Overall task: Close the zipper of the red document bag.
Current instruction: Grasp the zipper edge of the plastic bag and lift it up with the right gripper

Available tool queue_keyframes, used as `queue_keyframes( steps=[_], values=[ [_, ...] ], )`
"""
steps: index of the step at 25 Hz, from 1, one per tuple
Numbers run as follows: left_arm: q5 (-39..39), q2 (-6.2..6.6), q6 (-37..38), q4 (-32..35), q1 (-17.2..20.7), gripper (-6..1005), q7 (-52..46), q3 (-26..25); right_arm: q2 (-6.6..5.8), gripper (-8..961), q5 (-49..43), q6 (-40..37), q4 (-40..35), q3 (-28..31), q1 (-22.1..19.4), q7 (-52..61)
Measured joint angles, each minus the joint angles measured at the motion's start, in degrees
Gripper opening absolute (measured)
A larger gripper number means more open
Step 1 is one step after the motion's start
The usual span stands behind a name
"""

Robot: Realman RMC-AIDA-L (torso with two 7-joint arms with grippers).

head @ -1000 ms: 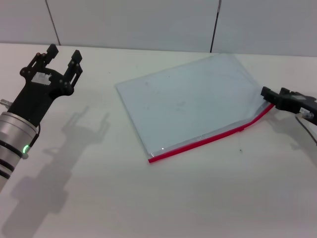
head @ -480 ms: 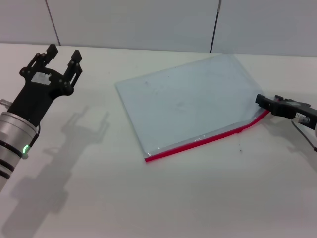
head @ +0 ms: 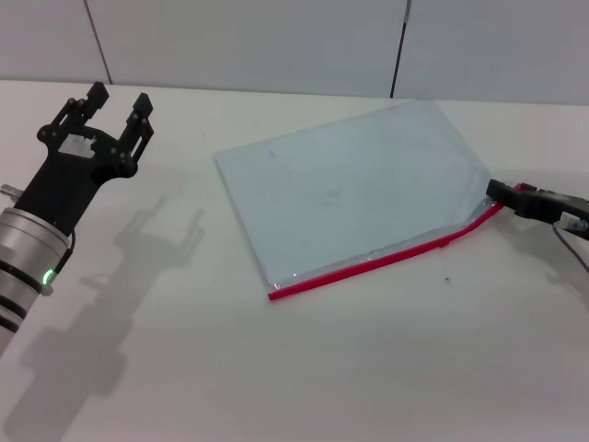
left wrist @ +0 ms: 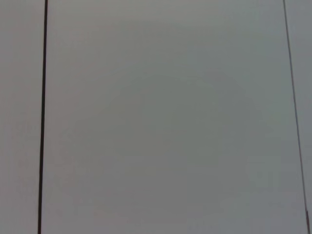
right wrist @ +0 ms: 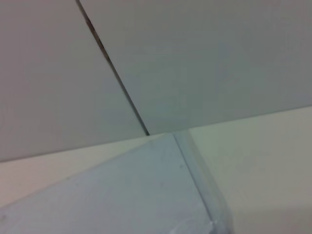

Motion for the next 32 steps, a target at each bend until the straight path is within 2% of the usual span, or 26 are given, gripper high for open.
queue_keyframes(
  steps=[4, 9, 32],
  values=[
    [0.0, 0.0, 0.0, 0.0, 0.0, 588, 0.0, -0.2, -0.14, 595, 0.0, -0.2, 0.0, -3.9, 0.4, 2.3],
    [0.0, 0.0, 0.0, 0.0, 0.0, 588, 0.0, -0.2, -0.14, 583, -0.1, -0.8, -0.1, -4.7, 0.8, 2.6],
    [0.0, 0.0, 0.0, 0.0, 0.0, 588, 0.0, -0.1, 0.21, 58, 0.3, -0.7, -0.3, -4.6, 0.8, 2.0]
  ],
)
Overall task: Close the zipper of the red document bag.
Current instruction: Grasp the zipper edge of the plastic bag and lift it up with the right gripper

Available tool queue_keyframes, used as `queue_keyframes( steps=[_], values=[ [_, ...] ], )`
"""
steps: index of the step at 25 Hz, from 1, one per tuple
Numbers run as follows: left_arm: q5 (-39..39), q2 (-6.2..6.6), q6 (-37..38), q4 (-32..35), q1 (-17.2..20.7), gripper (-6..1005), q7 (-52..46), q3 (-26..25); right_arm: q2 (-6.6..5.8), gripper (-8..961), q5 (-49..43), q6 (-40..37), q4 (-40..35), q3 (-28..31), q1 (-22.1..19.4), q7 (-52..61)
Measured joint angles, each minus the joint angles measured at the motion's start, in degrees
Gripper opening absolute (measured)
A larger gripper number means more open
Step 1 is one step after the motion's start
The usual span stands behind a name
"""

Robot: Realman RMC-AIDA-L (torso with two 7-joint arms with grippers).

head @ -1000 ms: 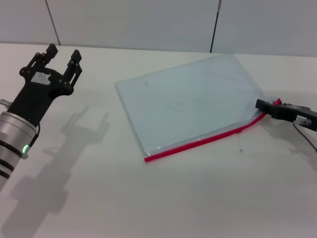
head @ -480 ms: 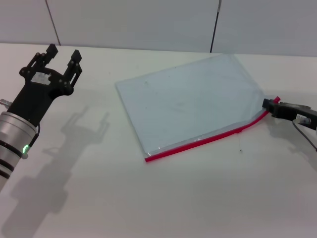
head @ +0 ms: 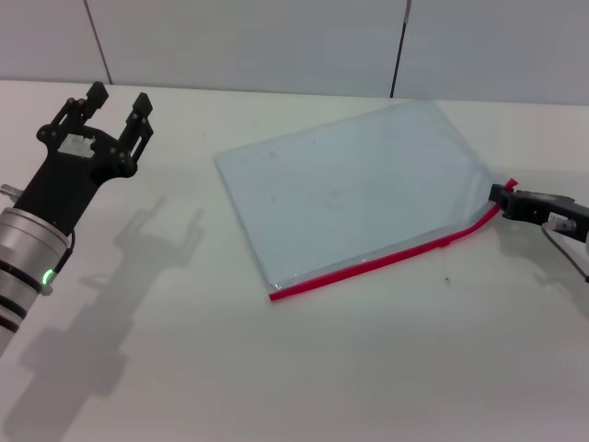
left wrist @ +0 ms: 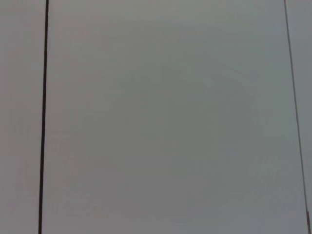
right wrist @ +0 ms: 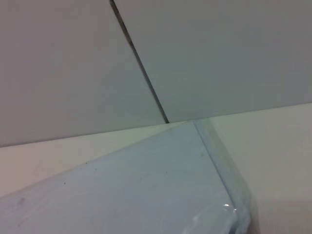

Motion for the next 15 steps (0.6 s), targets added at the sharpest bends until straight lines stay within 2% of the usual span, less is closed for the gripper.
queue_keyframes(
  steps=[8, 15],
  values=[
    [0.4, 0.0, -0.2, 0.0, -0.2, 588, 0.0, 0.1, 0.04, 13, -0.2, -4.3, 0.2, 0.0, 0.1, -0.1],
    [4.9, -0.06, -2.9, -0.1, -2.9, 588, 0.0, 3.2, -0.02, 15, -0.1, -6.0, 0.8, 0.0, 0.6, 0.4]
  ],
)
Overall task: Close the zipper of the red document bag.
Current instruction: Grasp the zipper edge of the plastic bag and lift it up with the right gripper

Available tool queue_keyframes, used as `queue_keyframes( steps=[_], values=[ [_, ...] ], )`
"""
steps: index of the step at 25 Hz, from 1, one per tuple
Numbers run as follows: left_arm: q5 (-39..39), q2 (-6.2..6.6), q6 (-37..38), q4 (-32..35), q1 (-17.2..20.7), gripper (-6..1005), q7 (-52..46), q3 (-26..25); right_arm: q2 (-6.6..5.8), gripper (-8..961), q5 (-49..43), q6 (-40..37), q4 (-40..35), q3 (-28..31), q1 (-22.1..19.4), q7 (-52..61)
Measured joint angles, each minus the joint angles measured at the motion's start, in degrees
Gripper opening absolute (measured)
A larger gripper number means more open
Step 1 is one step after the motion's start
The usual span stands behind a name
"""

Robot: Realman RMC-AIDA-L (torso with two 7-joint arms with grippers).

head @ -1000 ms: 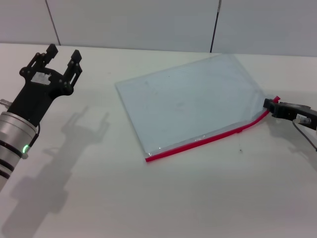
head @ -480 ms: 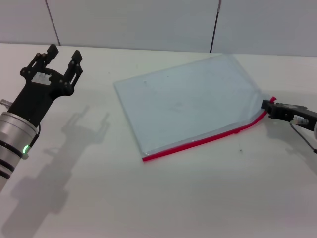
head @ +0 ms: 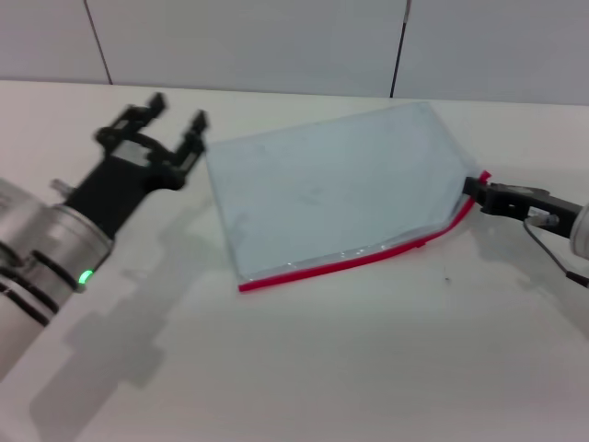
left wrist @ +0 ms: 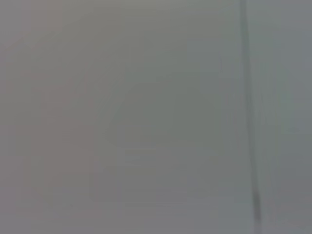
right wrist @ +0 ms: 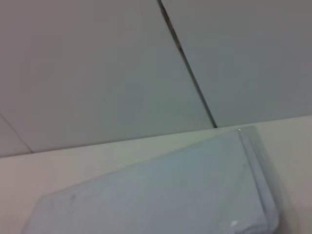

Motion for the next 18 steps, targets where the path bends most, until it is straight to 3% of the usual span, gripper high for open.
queue_keyframes(
  steps=[8, 18],
  values=[
    [6.6, -0.22, -2.9, -0.4, -4.9, 586, 0.1, 8.3, 0.15, 17, 0.4, -4.2, 1.2, 0.5, 1.1, 0.1],
    [11.1, -0.37, -5.3, -2.2, -7.8, 577, 1.2, 11.6, 0.23, 20, 1.1, -7.5, 3.0, 1.1, 2.5, -0.4]
  ],
)
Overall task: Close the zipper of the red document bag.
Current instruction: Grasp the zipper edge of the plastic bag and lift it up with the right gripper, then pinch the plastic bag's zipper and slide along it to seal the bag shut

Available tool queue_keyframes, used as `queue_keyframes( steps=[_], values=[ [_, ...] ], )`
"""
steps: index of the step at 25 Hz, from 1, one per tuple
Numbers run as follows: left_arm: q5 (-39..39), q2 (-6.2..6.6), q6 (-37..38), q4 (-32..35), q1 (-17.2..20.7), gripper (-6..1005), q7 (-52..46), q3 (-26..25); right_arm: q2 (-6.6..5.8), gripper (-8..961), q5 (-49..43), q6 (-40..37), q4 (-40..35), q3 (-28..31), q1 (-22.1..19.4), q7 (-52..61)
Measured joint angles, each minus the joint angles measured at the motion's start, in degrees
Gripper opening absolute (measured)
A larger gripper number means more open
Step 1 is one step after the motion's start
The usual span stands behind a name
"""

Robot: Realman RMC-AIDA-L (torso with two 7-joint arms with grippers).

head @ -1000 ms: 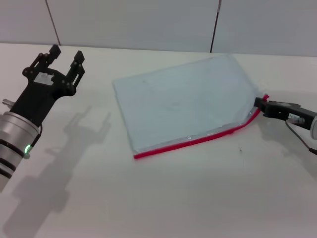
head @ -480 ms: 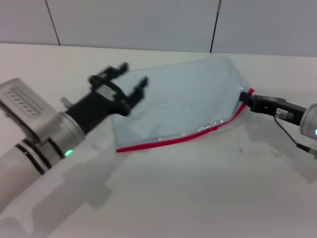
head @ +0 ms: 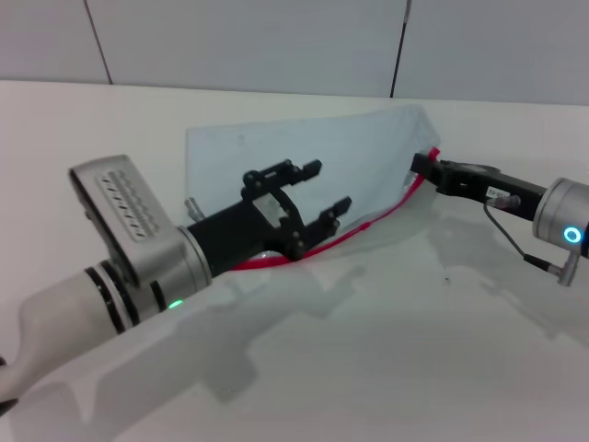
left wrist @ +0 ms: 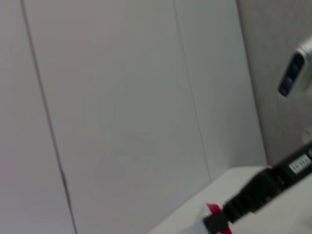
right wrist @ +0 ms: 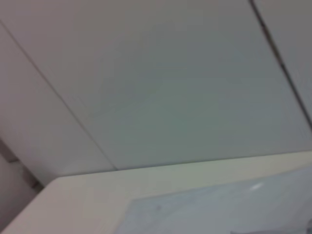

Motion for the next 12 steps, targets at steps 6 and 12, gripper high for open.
queue_keyframes(
  steps=[6, 12],
  values=[
    [0.6, -0.14, -4.7, -3.3, -0.6, 572, 9.4, -0.3, 0.12, 22, 0.0, -2.5, 1.0, 0.2, 0.9, -0.6],
    [0.6, -0.19, -8.1, -5.4, -1.0, 566, 18.5, -0.6, 0.14, 23, 0.0, -3.0, 1.4, -0.1, 1.5, -0.7]
  ],
)
